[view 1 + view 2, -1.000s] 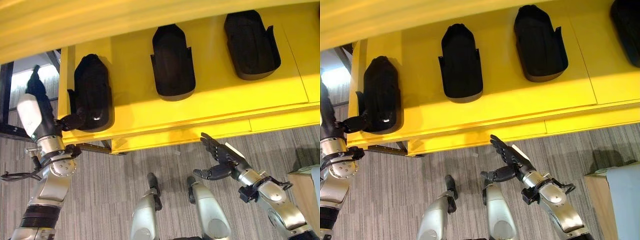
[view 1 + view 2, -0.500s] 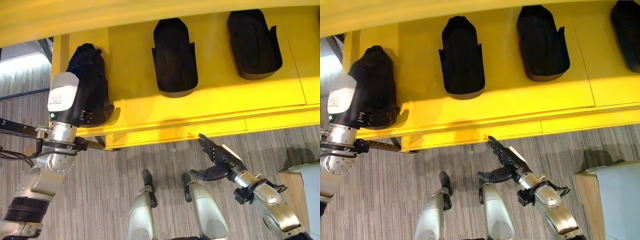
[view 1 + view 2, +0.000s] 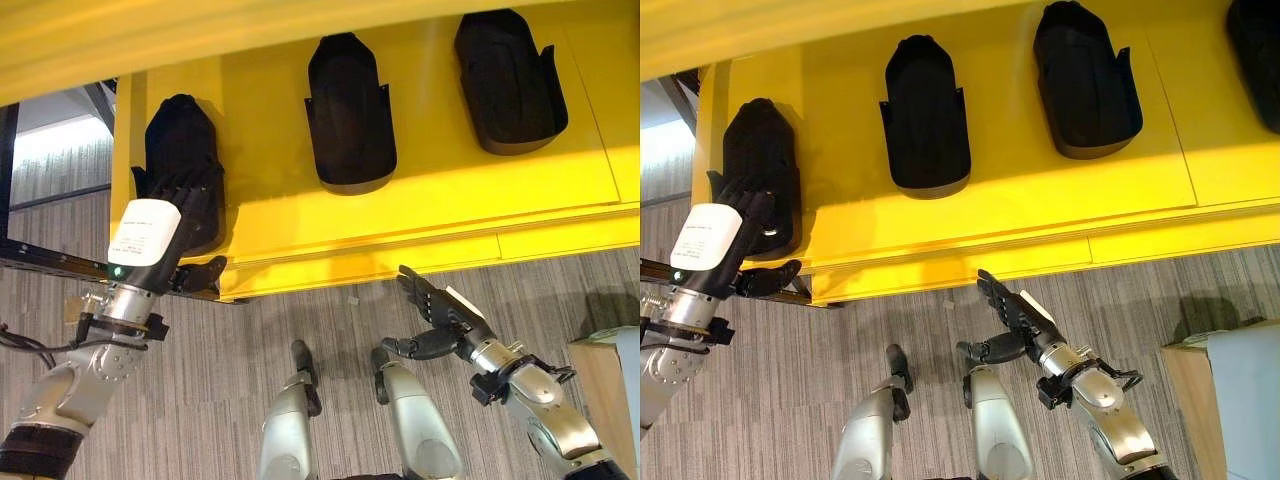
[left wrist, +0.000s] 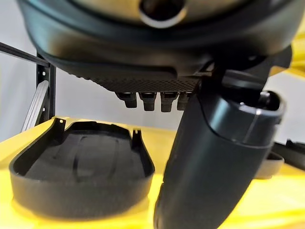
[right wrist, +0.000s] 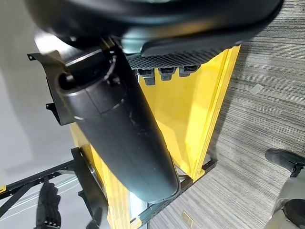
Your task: Move parts from the plastic box to the shelf.
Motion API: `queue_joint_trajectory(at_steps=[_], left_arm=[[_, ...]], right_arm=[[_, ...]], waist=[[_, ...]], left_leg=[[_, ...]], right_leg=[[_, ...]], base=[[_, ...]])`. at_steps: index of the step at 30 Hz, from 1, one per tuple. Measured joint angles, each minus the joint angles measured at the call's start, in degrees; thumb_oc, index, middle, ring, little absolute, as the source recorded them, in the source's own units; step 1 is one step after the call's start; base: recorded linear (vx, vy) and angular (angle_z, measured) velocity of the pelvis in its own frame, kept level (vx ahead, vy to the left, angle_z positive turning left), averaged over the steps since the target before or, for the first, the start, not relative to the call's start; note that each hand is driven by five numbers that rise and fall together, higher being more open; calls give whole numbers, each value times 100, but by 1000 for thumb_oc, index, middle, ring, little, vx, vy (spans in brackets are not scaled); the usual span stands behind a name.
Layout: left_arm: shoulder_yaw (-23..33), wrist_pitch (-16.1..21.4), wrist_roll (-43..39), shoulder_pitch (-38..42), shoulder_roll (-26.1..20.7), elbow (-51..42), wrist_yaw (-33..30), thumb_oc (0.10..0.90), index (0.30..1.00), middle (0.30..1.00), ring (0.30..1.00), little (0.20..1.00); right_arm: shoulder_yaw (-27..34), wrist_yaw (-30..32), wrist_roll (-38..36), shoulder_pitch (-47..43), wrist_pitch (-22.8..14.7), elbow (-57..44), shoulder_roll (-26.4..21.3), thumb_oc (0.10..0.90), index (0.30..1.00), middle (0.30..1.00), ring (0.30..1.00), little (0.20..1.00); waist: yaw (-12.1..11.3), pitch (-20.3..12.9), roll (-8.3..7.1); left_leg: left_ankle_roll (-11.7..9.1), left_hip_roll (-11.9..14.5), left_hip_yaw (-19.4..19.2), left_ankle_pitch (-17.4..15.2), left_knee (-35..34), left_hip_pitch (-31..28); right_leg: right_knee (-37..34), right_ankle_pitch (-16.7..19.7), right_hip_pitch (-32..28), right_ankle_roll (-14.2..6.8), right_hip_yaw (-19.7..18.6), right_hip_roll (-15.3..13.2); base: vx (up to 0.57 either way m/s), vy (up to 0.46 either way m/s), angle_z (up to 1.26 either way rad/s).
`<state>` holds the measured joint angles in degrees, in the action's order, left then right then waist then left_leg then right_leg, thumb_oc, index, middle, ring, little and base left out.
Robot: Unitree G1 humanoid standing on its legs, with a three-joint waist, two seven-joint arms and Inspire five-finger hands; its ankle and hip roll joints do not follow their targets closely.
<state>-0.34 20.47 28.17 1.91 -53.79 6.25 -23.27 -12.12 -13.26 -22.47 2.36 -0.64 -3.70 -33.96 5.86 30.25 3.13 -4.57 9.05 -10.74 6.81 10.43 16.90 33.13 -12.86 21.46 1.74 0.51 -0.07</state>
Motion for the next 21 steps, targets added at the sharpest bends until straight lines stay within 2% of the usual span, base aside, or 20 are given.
queue_joint_trajectory(at_steps=[10, 21], left_arm=[[9, 13, 481, -289, -1, 13, -155, 900, 1000, 1000, 1000, 1000], [-4, -936, 590, 233, -4, 653, -547, 900, 1000, 1000, 1000, 1000]], right_arm=[[75, -16, -1, 0, 0, 0, -137, 900, 1000, 1000, 1000, 1000], [127, -53, -12, -60, 0, 0, -251, 900, 1000, 1000, 1000, 1000]], waist=[[-75, -1, 115], [-29, -3, 116]], left_leg=[[-8, -13, 6, 32, -44, -4], [-19, -10, 17, 54, -46, -11]], right_leg=[[-7, -3, 9, -2, 8, -10], [-1, -3, -4, -4, 25, -8]], base=[[0, 0, 0], [0, 0, 0]])
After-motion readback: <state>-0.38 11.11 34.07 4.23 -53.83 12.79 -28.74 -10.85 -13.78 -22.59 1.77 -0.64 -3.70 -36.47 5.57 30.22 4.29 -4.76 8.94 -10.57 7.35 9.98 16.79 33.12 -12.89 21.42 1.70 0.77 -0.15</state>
